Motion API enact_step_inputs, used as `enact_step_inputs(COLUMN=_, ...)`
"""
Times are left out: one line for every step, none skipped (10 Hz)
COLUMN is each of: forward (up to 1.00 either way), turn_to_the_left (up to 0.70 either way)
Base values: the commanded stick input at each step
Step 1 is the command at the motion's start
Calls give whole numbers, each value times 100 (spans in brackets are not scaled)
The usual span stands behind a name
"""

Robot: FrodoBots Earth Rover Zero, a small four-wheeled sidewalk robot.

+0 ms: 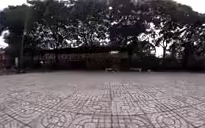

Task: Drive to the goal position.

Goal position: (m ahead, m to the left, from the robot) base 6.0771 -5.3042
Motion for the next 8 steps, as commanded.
enact_step_inputs(forward=100, turn_to_the_left=0)
enact_step_inputs(forward=100, turn_to_the_left=0)
enact_step_inputs(forward=100, turn_to_the_left=0)
enact_step_inputs(forward=100, turn_to_the_left=0)
enact_step_inputs(forward=100, turn_to_the_left=0)
enact_step_inputs(forward=100, turn_to_the_left=0)
enact_step_inputs(forward=100, turn_to_the_left=0)
enact_step_inputs(forward=100, turn_to_the_left=0)
